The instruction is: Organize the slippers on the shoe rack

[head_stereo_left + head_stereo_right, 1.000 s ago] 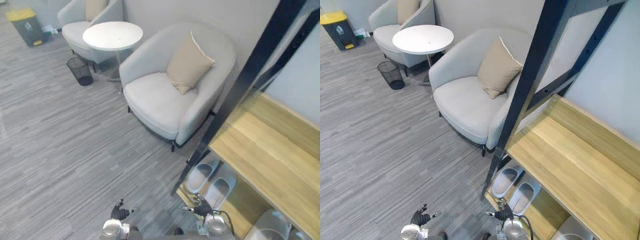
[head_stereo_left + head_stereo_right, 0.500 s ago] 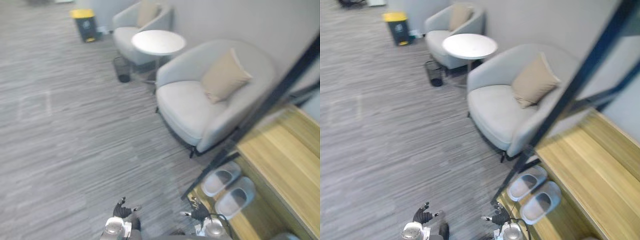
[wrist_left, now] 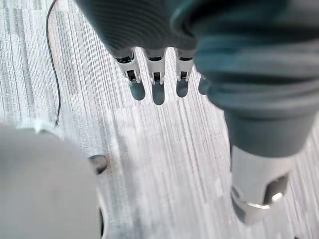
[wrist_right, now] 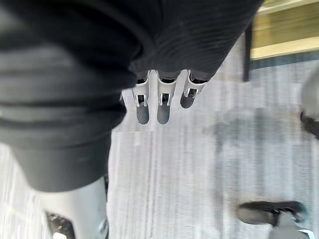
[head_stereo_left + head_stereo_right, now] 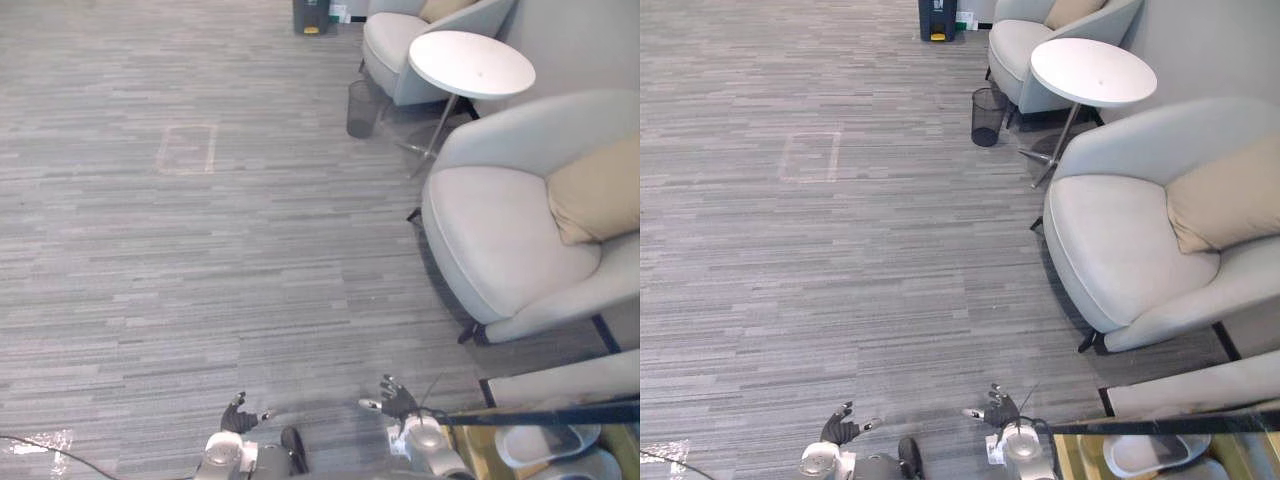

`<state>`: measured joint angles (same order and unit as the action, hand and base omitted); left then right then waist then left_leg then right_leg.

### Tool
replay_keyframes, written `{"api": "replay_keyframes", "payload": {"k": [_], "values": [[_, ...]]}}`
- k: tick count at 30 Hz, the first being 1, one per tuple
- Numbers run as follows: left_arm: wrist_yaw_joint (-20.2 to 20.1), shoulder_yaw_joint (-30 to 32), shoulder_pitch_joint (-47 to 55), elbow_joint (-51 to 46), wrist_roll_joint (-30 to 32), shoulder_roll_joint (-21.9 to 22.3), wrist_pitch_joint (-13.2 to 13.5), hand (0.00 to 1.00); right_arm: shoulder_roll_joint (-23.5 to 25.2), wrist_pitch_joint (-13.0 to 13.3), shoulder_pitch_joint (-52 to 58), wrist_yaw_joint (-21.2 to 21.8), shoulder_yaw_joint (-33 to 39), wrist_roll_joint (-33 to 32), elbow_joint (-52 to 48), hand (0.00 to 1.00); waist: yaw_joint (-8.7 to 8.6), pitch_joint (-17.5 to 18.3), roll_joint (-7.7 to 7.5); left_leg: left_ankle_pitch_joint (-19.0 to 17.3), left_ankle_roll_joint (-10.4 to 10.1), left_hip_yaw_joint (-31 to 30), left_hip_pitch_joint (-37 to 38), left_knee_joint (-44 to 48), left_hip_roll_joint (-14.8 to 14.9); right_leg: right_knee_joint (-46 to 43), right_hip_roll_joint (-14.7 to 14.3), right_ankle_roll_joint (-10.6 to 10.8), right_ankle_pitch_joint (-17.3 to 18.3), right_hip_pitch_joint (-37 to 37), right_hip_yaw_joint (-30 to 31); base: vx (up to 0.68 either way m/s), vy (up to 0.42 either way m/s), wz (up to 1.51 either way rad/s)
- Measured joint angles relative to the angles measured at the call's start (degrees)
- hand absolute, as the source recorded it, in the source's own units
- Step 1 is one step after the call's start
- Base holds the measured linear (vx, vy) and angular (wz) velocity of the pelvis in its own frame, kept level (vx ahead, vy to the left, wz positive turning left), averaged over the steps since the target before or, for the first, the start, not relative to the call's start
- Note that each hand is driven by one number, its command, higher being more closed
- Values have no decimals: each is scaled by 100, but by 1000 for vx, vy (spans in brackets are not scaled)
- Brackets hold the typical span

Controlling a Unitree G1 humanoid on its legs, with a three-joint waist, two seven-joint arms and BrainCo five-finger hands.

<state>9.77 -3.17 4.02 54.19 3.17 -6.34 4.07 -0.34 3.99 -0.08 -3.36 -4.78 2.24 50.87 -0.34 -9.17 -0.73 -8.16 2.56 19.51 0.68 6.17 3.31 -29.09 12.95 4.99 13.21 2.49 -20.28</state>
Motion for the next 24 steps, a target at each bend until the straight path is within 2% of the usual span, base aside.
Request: {"api": "replay_keyframes", "payload": {"k": [3, 5, 7, 8, 9, 10, 11, 12, 13, 14, 15, 17, 19, 21, 22, 23, 24], "values": [[-5, -6, -109, 62, 0, 84, 2, 0, -75, 15, 9, -3, 1, -1, -16, 0, -74, -42, 58, -32, -94, -278, 251, -212, 92, 581, -473, -51, 50, 552, 110, 152, -19, 42], [-5, -10, -236, 89, 0, 145, 4, 0, -164, 10, 62, -3, 8, -12, -40, 0, -115, -92, 85, -95, -225, -505, 409, -259, 105, 1173, -721, -108, -269, 860, 400, 182, -108, 58], [-4, -9, -241, 99, 2, 140, 9, 0, -209, 16, 123, -6, 15, -9, -46, 0, -188, -81, 10, -193, -396, -776, 595, -308, 17, 1590, -790, -197, -701, 961, 757, 237, -180, 67], [-4, -9, -233, 99, 4, 130, 14, 0, -210, 17, 132, -6, 21, -9, -49, 0, -222, -66, -30, -244, -459, -852, 638, -303, -14, 1575, -767, -240, -733, 969, 843, 259, -232, 94], [-3, -7, -239, 104, 4, 110, 16, 0, -225, 17, 158, -1, 32, -10, -58, 0, -303, -69, -120, -494, -577, -1083, 716, -161, -53, 1258, -665, -360, -875, 960, 869, 280, -285, 88], [-6, -3, -222, 103, 3, 161, 24, 0, -325, 18, 166, 12, 44, -11, -75, 0, -299, -43, 16, -819, -706, -1156, 658, 220, 167, 938, -744, -413, -533, 937, 704, 298, -300, 77], [-5, 3, -184, 103, 1, 201, 26, 0, -365, 17, 175, 14, 53, -13, -71, 0, -278, 0, 81, -893, -807, -1159, 578, 467, 286, 923, -808, -423, -435, 920, 646, 252, -242, 51], [-5, 33, -103, 111, -1, 292, 25, 0, -392, 14, 161, 16, 103, -14, -61, 0, -265, 11, 232, -1062, -980, -1035, 169, 1350, 506, 965, -886, -492, -288, 827, 461, 372, -259, 55], [-36, 124, -150, 82, 3, 370, 18, 0, -433, -2, 134, 1, 183, -17, -60, 0, -303, -79, 247, -895, -1160, -781, -323, 2479, 735, 1019, -888, -534, -172, 648, 377, 450, -279, 60], [-25, 256, -169, 10, -1, 385, 25, 0, -461, -7, 129, -4, 190, -21, -59, 0, -290, -166, 230, -803, -1232, -579, -605, 3265, 957, 1147, -923, -603, -185, 380, 305, 458, -261, 39], [-14, 397, -168, -17, -7, 378, 28, 0, -460, -8, 163, -7, 191, -46, -43, 0, -262, -206, 215, -812, -1226, -313, -716, 3881, 1194, 1293, -958, -645, -153, 13, 246, 316, -145, 9], [1, 455, -156, -5, -81, 381, 28, 0, -438, -4, 201, -19, 239, -67, -41, 0, -233, -233, 132, -860, -1144, 96, -858, 4090, 1332, 1693, -969, -653, -148, -557, 220, 395, -102, -6], [-10, 452, -211, -25, -111, 401, 39, 0, -435, -2, 160, -21, 254, -68, -41, 0, -214, -242, 120, -885, -1065, 428, -1158, 3777, 1297, 1985, -913, -635, -162, -850, 218, 411, -14, -5], [-9, 456, -284, -47, -111, 396, 51, 0, -401, -4, 147, -21, 321, -65, -35, 0, -182, -263, 84, -746, -826, 608, -1471, 3032, 1104, 2183, -805, -601, -175, -1072, 160, 368, 88, 3], [-11, 449, -295, -73, -112, 406, 54, 0, -395, -4, 151, -19, 408, -60, -35, 0, -167, -264, 86, -352, -611, 681, -1612, 2084, 901, 2276, -729, -551, -178, -1219, 92, 393, 168, 14], [-9, 451, -291, -73, -116, 426, 55, 0, -425, -4, 171, -23, 417, -56, -33, 0, -150, -249, 137, 366, -424, 674, -1663, 1158, 719, 2386, -739, -326, -140, -1409, 25, 411, 187, 9], [-9, 452, -294, -81, -119, 421, 59, 0, -430, -7, 171, -24, 420, -54, -16, 0, -113, -256, 148, 800, -139, 648, -1650, 1083, 662, 2423, -738, -224, -83, -1507, 37, 453, 161, 27]]}}
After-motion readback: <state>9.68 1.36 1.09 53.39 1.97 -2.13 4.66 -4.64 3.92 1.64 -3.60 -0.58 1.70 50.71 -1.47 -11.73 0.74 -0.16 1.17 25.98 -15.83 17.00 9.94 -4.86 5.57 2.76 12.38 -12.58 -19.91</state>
